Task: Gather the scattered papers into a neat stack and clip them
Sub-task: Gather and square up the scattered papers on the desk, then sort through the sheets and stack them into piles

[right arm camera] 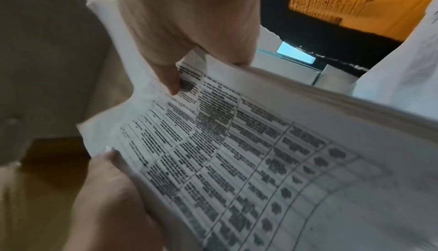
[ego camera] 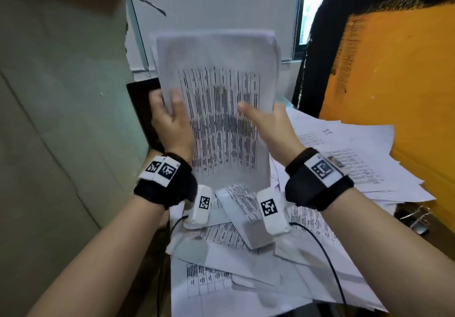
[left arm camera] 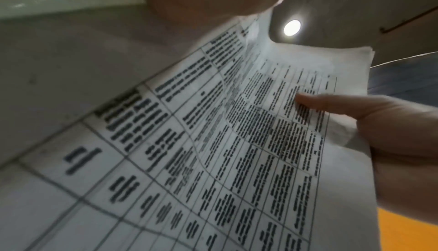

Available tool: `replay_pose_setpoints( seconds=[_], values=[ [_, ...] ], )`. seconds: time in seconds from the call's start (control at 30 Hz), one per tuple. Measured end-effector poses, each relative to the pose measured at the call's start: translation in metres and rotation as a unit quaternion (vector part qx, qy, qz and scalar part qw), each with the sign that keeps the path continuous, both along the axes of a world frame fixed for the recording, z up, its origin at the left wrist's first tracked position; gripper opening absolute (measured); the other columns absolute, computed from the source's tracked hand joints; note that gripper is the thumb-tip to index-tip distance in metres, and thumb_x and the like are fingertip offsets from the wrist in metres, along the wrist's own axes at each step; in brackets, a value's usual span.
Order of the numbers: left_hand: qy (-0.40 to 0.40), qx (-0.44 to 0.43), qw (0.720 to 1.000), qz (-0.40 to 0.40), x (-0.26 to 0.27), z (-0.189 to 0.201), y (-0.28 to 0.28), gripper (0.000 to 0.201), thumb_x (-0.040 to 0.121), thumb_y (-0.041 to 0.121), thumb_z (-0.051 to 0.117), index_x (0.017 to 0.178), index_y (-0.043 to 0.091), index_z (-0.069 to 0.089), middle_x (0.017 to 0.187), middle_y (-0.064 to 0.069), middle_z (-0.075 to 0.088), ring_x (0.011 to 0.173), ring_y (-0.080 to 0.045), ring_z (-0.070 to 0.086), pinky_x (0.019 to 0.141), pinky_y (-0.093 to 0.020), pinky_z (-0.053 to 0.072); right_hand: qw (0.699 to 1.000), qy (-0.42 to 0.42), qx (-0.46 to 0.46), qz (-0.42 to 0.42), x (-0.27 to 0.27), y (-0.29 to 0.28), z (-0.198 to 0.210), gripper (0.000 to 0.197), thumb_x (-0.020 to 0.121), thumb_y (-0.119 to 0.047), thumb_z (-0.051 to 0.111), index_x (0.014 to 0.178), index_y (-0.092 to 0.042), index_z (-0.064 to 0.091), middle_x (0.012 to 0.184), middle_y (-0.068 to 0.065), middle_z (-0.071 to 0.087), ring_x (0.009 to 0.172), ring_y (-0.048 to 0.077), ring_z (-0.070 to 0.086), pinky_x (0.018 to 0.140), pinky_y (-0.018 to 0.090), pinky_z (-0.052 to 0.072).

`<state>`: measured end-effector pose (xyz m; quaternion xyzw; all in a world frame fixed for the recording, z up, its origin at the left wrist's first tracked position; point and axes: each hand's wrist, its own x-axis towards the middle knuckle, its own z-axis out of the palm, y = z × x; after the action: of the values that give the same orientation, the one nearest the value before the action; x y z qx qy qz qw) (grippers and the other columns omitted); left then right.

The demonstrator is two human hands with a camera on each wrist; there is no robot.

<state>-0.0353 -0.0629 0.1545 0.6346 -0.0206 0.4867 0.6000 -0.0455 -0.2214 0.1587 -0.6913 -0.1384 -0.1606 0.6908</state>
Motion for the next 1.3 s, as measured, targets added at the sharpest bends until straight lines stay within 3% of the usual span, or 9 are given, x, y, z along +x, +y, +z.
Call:
replay_pose_setpoints(
  seconds=[0.13, 0.23, 0.37, 0.57, 0.73, 0.83, 0.97, 1.13, 1.3],
  values=[
    [0.018, -0.006, 0.999, -0.044, 0.001, 0.007, 0.011, 0.030, 0.102, 0.024, 0.036, 0.127, 0.010, 0.046, 0.107, 0.034, 0.053, 0.094, 0.030, 0.046, 0.083, 0.005, 0.029, 0.999, -0.018, 0.031, 0.014, 0.002, -0.012, 0.000, 0.018, 0.085, -0.020, 0.074, 0.100, -0.021, 0.064, 0.100, -0.004, 0.071, 0.095, 0.006, 0.067, 0.086, 0.023, 0.053],
    [0.174, -0.035, 0.978, -0.111, 0.015, -0.035, 0.031, 0.059, 0.100, 0.046, 0.031, 0.145, 0.009, 0.035, 0.145, 0.003, 0.042, 0.136, -0.013, 0.038, 0.112, -0.026, 0.027, 0.985, 0.122, -0.110, 0.057, 0.015, -0.026, -0.056, 0.031, 0.083, -0.011, 0.072, 0.113, -0.005, 0.066, 0.111, 0.011, 0.070, 0.104, 0.025, 0.066, 0.096, 0.040, 0.052],
    [0.374, -0.116, 0.908, -0.147, 0.024, -0.089, 0.035, 0.069, 0.093, 0.055, 0.033, 0.148, 0.015, 0.027, 0.153, -0.009, 0.032, 0.140, -0.032, 0.031, 0.114, -0.044, 0.026, 0.962, 0.195, -0.168, 0.093, 0.015, -0.021, -0.116, 0.023, 0.080, -0.014, 0.071, 0.093, 0.003, 0.063, 0.085, 0.014, 0.062, 0.080, 0.023, 0.059, 0.080, 0.034, 0.046],
    [0.280, 0.037, 0.959, -0.017, 0.033, -0.074, 0.041, 0.033, 0.096, 0.023, 0.037, 0.107, -0.003, 0.054, 0.109, -0.025, 0.061, 0.101, -0.037, 0.058, 0.075, -0.032, 0.041, 0.993, 0.111, -0.036, 0.010, 0.021, -0.002, -0.083, 0.021, 0.086, -0.019, 0.072, 0.081, -0.013, 0.052, 0.068, 0.003, 0.046, 0.061, 0.014, 0.042, 0.058, 0.026, 0.033],
    [0.411, 0.045, 0.896, -0.161, 0.024, -0.080, 0.054, 0.019, 0.092, 0.003, 0.053, 0.109, -0.005, 0.056, 0.069, -0.004, 0.063, 0.057, -0.016, 0.056, 0.045, -0.014, 0.038, 0.976, 0.218, -0.010, 0.021, 0.025, -0.013, -0.103, 0.020, 0.091, -0.011, 0.063, 0.099, 0.007, 0.061, 0.086, 0.017, 0.057, 0.077, 0.026, 0.054, 0.069, 0.038, 0.043],
    [0.520, -0.039, 0.808, -0.275, 0.010, -0.092, 0.065, 0.024, 0.097, 0.010, 0.050, 0.118, 0.000, 0.058, 0.077, -0.004, 0.070, 0.066, -0.014, 0.065, 0.067, -0.027, 0.055, 0.968, 0.245, -0.045, 0.043, 0.018, -0.014, -0.110, 0.019, 0.094, -0.022, 0.062, 0.098, -0.003, 0.061, 0.089, 0.014, 0.062, 0.079, 0.027, 0.061, 0.073, 0.037, 0.050],
    [0.460, -0.134, 0.848, -0.226, -0.002, -0.096, 0.087, 0.037, 0.097, 0.004, 0.047, 0.134, -0.004, 0.046, 0.069, -0.003, 0.072, 0.052, -0.013, 0.068, 0.046, -0.026, 0.057, 0.934, 0.278, -0.082, 0.208, -0.008, -0.013, -0.088, 0.067, 0.088, -0.056, 0.056, 0.137, -0.011, 0.049, 0.130, -0.002, 0.059, 0.117, 0.026, 0.060, 0.101, 0.046, 0.049],
    [0.399, -0.162, 0.896, -0.110, -0.024, -0.101, 0.104, 0.036, 0.095, -0.002, 0.049, 0.131, -0.008, 0.048, 0.072, -0.011, 0.069, 0.029, -0.001, 0.052, 0.028, -0.015, 0.041, 0.698, 0.086, -0.641, 0.307, -0.072, 0.001, -0.088, 0.113, 0.065, -0.067, 0.074, 0.153, -0.033, 0.012, 0.155, -0.005, 0.029, 0.140, 0.014, 0.034, 0.116, 0.039, 0.029],
    [0.424, -0.103, 0.898, -0.065, -0.046, -0.105, 0.092, 0.013, 0.096, 0.002, 0.049, 0.109, 0.000, 0.049, 0.069, -0.013, 0.046, 0.027, -0.012, 0.046, 0.027, -0.010, 0.032, 0.542, 0.049, -0.781, 0.305, -0.115, 0.020, -0.131, 0.135, 0.061, -0.057, 0.081, 0.150, -0.038, -0.019, 0.160, 0.003, -0.022, 0.149, 0.027, -0.016, 0.116, 0.062, 0.010]
  ],
)
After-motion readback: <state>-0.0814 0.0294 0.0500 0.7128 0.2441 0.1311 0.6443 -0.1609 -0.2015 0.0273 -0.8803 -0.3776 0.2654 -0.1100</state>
